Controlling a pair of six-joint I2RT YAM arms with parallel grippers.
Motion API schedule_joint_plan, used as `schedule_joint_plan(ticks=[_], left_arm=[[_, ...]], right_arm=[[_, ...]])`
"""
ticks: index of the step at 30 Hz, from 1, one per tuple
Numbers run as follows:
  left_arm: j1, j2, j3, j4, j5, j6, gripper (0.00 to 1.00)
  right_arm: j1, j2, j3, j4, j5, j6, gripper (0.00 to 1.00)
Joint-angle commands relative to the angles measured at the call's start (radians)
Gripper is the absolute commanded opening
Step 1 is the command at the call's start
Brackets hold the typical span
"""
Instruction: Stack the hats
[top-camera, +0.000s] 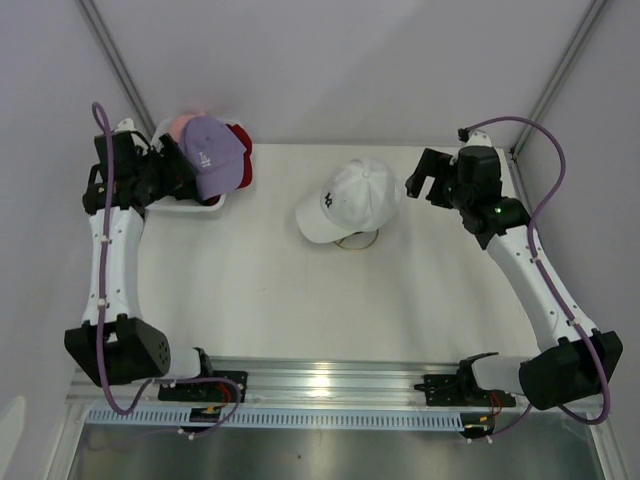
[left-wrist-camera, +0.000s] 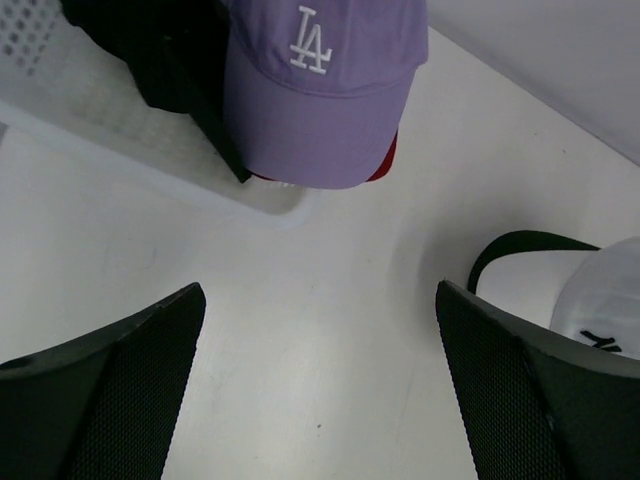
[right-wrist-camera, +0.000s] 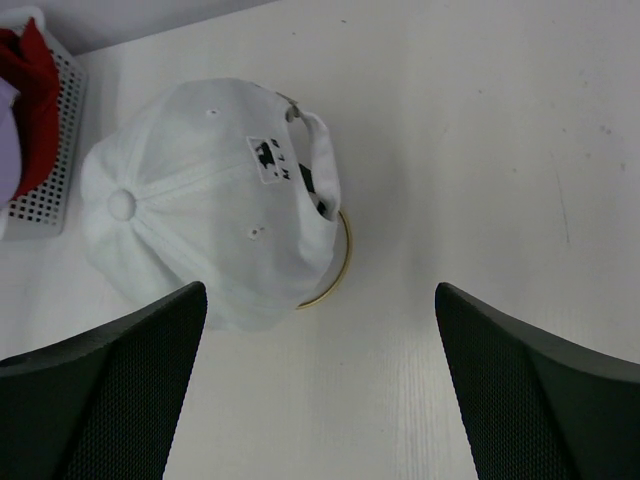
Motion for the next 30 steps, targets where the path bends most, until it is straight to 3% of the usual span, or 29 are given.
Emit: schedule_joint_plan(ticks=[1,4,7,10,12,14,18,21,22,23,26,30], left_arm=[[-0.006,0.044,-0.046,0.164,0.112,-0.111,0.98],[-0.033,0.047,-0.156,0.287,0.078,-0.191,0.94],[-0.107,0.065,-0.172,0.321,-0.05,-0.154,0.94],[-0.193,0.145,-0.095,0.266,-0.118,-0.099,0.94],[-0.211,0.217,-0.03,0.206,-0.132,-0.163,0.91],[-0.273,0.269,0.007,0.163,-0.24,-0.299,0.88],[-0.407,0.341,0.092,0.135,-0.491,-0.367,0.87],[-0.445,0.482,0.237,0.056,-0.589,-0.263,0.86],[-0.457,0.523,0.376,0.014,-0.618,-0.239,0.86],[-0.461,0.563,0.421,-0.047,-0.649,-0.176,0.86],[-0.462,0.695,0.596,-0.134,-0.744,-0.053,0.79],[-0.462,0.788,0.673,-0.144,-0.831,0.1,0.75]], right_arm=[[-0.004,-0.008,0.018,0.105,-0.072,0.024,1.0],[-0.004,-0.002,0.004,0.163,-0.128,0.025,0.99],[-0.004,0.031,0.041,0.148,-0.123,0.013,1.0],[-0.006,0.064,0.079,0.122,-0.12,0.005,1.0],[-0.004,0.065,0.079,0.116,-0.116,0.011,0.99],[-0.006,0.061,0.061,0.132,-0.105,0.02,1.0],[-0.007,0.047,0.033,0.163,-0.116,0.036,1.0],[-0.009,0.053,0.062,0.143,-0.131,0.013,1.0],[-0.01,0.058,0.07,0.134,-0.123,0.004,1.0],[-0.01,0.058,0.079,0.122,-0.119,-0.012,0.99],[-0.013,0.045,0.079,0.117,-0.113,-0.021,1.0],[-0.021,0.036,0.064,0.117,-0.105,-0.022,1.0]])
